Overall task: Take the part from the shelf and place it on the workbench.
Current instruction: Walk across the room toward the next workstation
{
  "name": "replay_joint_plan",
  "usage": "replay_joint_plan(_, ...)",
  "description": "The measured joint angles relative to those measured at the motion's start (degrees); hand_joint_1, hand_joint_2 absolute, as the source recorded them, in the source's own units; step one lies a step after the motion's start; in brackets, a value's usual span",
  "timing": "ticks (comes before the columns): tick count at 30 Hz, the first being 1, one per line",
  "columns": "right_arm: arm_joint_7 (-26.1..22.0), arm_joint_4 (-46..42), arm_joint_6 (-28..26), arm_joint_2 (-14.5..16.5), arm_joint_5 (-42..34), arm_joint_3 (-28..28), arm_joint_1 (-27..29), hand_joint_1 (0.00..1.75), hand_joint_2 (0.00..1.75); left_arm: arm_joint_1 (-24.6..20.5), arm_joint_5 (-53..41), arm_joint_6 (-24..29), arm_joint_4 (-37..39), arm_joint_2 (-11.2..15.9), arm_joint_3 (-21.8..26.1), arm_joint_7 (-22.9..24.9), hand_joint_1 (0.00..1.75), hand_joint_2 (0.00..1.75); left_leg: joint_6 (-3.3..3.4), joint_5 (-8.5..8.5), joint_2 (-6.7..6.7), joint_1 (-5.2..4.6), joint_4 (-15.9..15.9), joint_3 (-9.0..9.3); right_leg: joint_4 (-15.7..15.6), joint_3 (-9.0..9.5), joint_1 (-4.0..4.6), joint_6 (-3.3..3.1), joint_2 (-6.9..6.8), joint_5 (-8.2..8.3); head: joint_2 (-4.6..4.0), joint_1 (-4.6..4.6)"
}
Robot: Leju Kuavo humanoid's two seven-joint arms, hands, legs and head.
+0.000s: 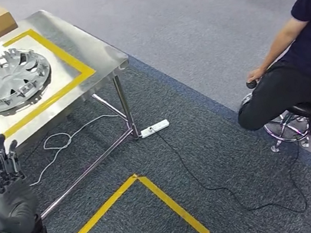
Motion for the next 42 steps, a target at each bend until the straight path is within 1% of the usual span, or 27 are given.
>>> replay_joint_plan(2, -0.45, 0.21, 0.12, -0.56, 0.91, 0.53, -0.55, 0.00, 0.00, 1.52, -0.07, 0.69, -1.09, -0.16, 0.91, -0.43, 0.00, 0.00, 0.43, -0.01, 1.71, -0.08, -0.10, 0.04, 6.66, -3.08, 0.08, 0.52, -3.63, -3.88, 0.00, 0.54)
replay_joint_plan(4, -0.75, 0.44, 0.19, -1.16, 1.63, 1.11, -1.07, 0.00, 0.00, 2.96, -0.21, 1.27, -2.03, -0.31, 1.84, -0.75, 0.00, 0.00, 0.57, -0.09, 3.49, -0.23, -0.09, 0.02, 13.49, -6.08, -0.14, 0.93, -4.94, -6.81, 0.00, 0.59)
replay_joint_plan(5, -0.86, 0.58, 0.19, -1.48, 2.00, 1.37, -1.20, 0.00, 0.00, 3.50, -0.28, 1.55, -2.45, -0.45, 2.21, -0.90, 0.00, 0.00, 0.53, -0.13, 4.23, -0.24, -0.08, 0.04, 14.19, -6.11, -0.21, 1.06, -5.19, -6.73, 0.00, 0.62)
replay_joint_plan(6, -0.97, 0.73, 0.19, -1.80, 2.42, 1.64, -1.25, 0.00, 0.00, 4.05, -0.34, 1.89, -2.91, -0.64, 2.54, -1.07, 0.00, 0.00, 0.44, -0.19, 4.89, -0.22, -0.06, 0.11, 12.65, -4.95, -0.27, 1.14, -5.47, -5.69, 0.00, 0.62)
replay_joint_plan(8, -1.22, 1.05, 0.19, -2.46, 3.39, 2.33, -1.44, 0.00, 0.00, 5.33, -0.53, 2.64, -4.07, -1.12, 3.28, -1.49, 0.00, 0.00, 0.03, -0.45, 6.05, -0.26, 0.03, 0.39, 5.10, -0.19, -0.28, 1.19, -7.11, -2.61, 0.00, 0.65)
replay_joint_plan(10, -1.64, 1.47, 0.23, -2.95, 4.24, 3.13, -1.96, 0.00, 0.00, 6.79, -0.80, 3.37, -5.46, -1.66, 4.23, -1.94, 0.00, 0.00, -0.62, -0.76, 7.10, -0.58, 0.32, 0.61, -0.46, 3.24, -0.20, 0.54, -8.44, -0.93, 0.00, 0.54)
replay_joint_plan(11, -1.95, 1.71, 0.26, -3.16, 4.53, 3.51, -2.21, 0.00, 0.00, 7.46, -0.89, 3.61, -6.11, -1.96, 4.73, -2.19, 0.00, 0.00, -0.93, -0.82, 7.56, -0.74, 0.42, 0.68, -1.33, 3.72, -0.11, 0.07, -8.55, -0.80, 0.00, 0.42)
replay_joint_plan(13, -2.78, 2.14, 0.29, -3.69, 4.86, 4.09, -2.46, 0.00, 0.00, 8.47, -0.66, 3.74, -7.20, -2.60, 5.74, -2.74, 0.00, 0.00, -1.50, -0.92, 8.29, -0.70, 0.45, 0.79, -1.24, 3.44, -0.07, -0.93, -7.38, -0.62, 0.00, 0.17)
replay_joint_plan(15, -3.62, 2.42, 0.31, -4.17, 5.05, 4.53, -2.76, 0.00, 0.00, 9.16, -0.11, 3.35, -8.00, -3.19, 6.82, -3.14, 0.00, 0.00, -2.05, -2.41, 6.95, -0.48, 2.07, 0.21, -1.31, 3.29, -0.19, -1.69, -6.38, -0.38, 0.00, 0.12)
replay_joint_plan(18, -4.39, 2.62, 0.44, -4.55, 5.10, 5.12, -3.88, 0.00, 0.00, 9.90, 0.17, 2.50, -8.52, -3.84, 8.25, -3.39, 0.00, 0.00, -2.29, -7.66, 3.55, -0.34, 12.13, -4.46, -1.38, 2.98, -0.19, -2.41, -4.49, -0.03, 0.00, -0.08)
replay_joint_plan(19, -4.54, 2.68, 0.51, -4.59, 5.08, 5.27, -4.16, 0.00, 0.00, 10.01, 0.16, 2.29, -8.52, -3.96, 8.52, -3.40, 0.00, 0.00, -2.23, -8.59, 3.12, -0.35, 15.24, -6.05, -1.38, 2.91, -0.14, -2.49, -3.78, 0.02, 0.00, -0.11)
replay_joint_plan(20, -4.67, 2.73, 0.58, -4.61, 5.06, 5.39, -4.34, 0.00, 0.00, 10.03, 0.14, 2.14, -8.52, -4.05, 8.71, -3.40, 0.00, 0.00, -2.13, -8.38, 2.89, -0.37, 16.58, -6.86, -1.37, 2.88, -0.09, -2.52, -3.04, 0.07, 0.00, -0.12)
replay_joint_plan(21, -4.77, 2.77, 0.62, -4.62, 5.03, 5.48, -4.42, 0.00, 0.00, 9.99, 0.11, 1.97, -8.52, -4.11, 8.84, -3.40, 0.00, 0.00, -1.98, -7.08, 2.66, -0.38, 15.76, -6.64, -1.37, 2.90, -0.07, -2.49, -2.30, 0.13, 0.00, -0.12)
replay_joint_plan(22, -4.90, 2.81, 0.64, -4.62, 4.98, 5.55, -4.48, 0.00, 0.00, 9.89, 0.09, 1.81, -8.52, -4.17, 8.90, -3.38, 0.00, 0.00, -1.78, -4.99, 2.20, -0.37, 12.91, -5.41, -1.37, 2.93, -0.09, -2.42, -1.53, 0.20, 0.00, -0.13)
replay_joint_plan(24, -5.22, 2.94, 0.77, -4.62, 4.80, 5.62, -4.61, 0.00, 0.00, 9.56, 0.03, 1.47, -8.52, -4.23, 8.92, -3.20, 0.00, 0.00, -1.29, -1.38, -0.18, -0.21, 5.43, -2.03, -1.25, 2.78, -0.12, -2.10, -0.09, 0.35, 0.00, -0.16)
replay_joint_plan(26, -5.46, 3.11, 0.90, -4.62, 4.45, 5.65, -4.61, 0.00, 0.00, 9.16, -0.19, 1.14, -8.49, -4.30, 8.89, -2.80, 0.00, 0.00, -1.00, -0.52, -1.73, -0.18, 1.43, -0.34, -1.26, 2.27, -0.19, -1.49, 1.13, 0.57, 0.00, -0.15)
replay_joint_plan(28, -5.10, 3.28, 0.84, -4.63, 4.05, 5.64, -4.00, 0.00, 0.00, 8.63, -0.48, 0.92, -8.45, -4.32, 8.77, -2.42, 0.00, 0.00, -0.59, -0.51, -0.89, -0.29, 0.78, -0.21, -1.62, 1.63, -0.37, -0.66, 2.20, 0.92, 0.00, -0.13)
replay_joint_plan(30, -3.88, 3.49, 0.54, -4.64, 3.56, 5.52, -3.09, 0.00, 0.00, 7.98, -0.73, 0.88, -8.42, -4.26, 8.44, -2.03, 0.00, 0.00, 0.09, -0.13, 0.34, -0.15, 0.26, -0.02, -0.41, 0.73, -0.25, -0.05, 0.55, 0.05, 0.00, 0.08)
replay_joint_plan(32, -2.26, 3.69, 0.14, -4.62, 2.92, 5.19, -2.61, 0.00, 0.00, 7.46, -0.86, 0.76, -8.20, -4.14, 8.07, -1.50, 0.00, 0.00, 0.49, 0.03, 1.85, -0.14, 0.00, 0.08, 5.31, -1.93, -0.07, 0.27, -3.01, -3.38, 0.00, 0.41)
replay_joint_plan(33, -1.61, 3.76, -0.02, -4.59, 2.64, 4.98, -2.48, 0.00, 0.00, 7.20, -0.87, 0.67, -7.98, -4.05, 7.92, -1.28, 0.00, 0.00, 0.60, 0.00, 2.63, -0.24, 0.01, 0.06, 9.25, -3.82, -0.09, 0.42, -4.17, -5.40, 0.00, 0.55)
replay_joint_plan(34, -1.14, 3.80, -0.17, -4.58, 2.40, 4.74, -2.32, 0.00, 0.00, 6.90, -0.87, 0.57, -7.69, -3.95, 7.73, -1.06, 0.00, 0.00, 0.63, -0.03, 3.45, -0.33, 0.02, 0.06, 12.56, -5.37, -0.13, 0.54, -4.72, -6.76, 0.00, 0.53)
replay_joint_plan(35, -0.85, 3.82, -0.28, -4.57, 2.24, 4.51, -2.11, 0.00, 0.00, 6.57, -0.87, 0.51, -7.40, -3.87, 7.55, -0.94, 0.00, 0.00, 0.62, -0.08, 4.22, -0.38, 0.03, 0.08, 14.16, -6.04, -0.14, 0.62, -4.97, -7.08, 0.00, 0.54)
replay_joint_plan(36, -0.63, 3.84, -0.36, -4.57, 2.15, 4.32, -1.86, 0.00, 0.00, 6.26, -0.87, 0.48, -7.14, -3.82, 7.41, -0.87, 0.00, 0.00, 0.56, -0.14, 4.98, -0.39, 0.04, 0.14, 13.47, -5.51, -0.14, 0.66, -5.16, -6.31, 0.00, 0.55)
replay_joint_plan(38, -0.15, 3.84, -0.53, -4.56, 1.84, 3.95, -1.48, 0.00, 0.00, 5.78, -0.87, 0.42, -6.71, -3.70, 7.20, -0.75, 0.00, 0.00, 0.21, -0.38, 6.38, -0.41, 0.10, 0.43, 6.30, -1.32, -0.13, 0.65, -6.76, -2.90, 0.00, 0.56)
replay_joint_plan(40, 0.57, 3.85, -0.78, -4.34, 1.11, 3.43, -1.41, 0.00, 0.00, 5.19, -0.83, 0.05, -6.29, -3.45, 6.89, -0.45, 0.00, 0.00, -0.41, -0.76, 7.50, -0.68, 0.25, 0.81, -0.04, 2.36, -0.06, 0.22, -8.75, -0.60, 0.00, 0.43)
replay_joint_plan(41, 0.99, 3.84, -0.93, -4.13, 0.61, 3.02, -1.37, 0.00, 0.00, 4.69, -0.80, -0.26, -5.98, -3.29, 6.62, -0.26, 0.00, 0.00, -0.74, -0.86, 7.95, -0.82, 0.28, 0.95, -1.18, 2.99, 0.02, -0.17, -9.13, -0.28, 0.00, 0.33)
replay_joint_plan(42, 1.33, 3.83, -1.08, -3.90, 0.13, 2.55, -1.27, 0.00, 0.00, 4.08, -0.76, -0.64, -5.56, -3.13, 6.27, -0.02, 0.00, 0.00, -1.03, -0.87, 8.38, -0.88, 0.26, 1.04, -1.19, 2.81, 0.13, -0.63, -8.71, -0.22, 0.00, 0.23)
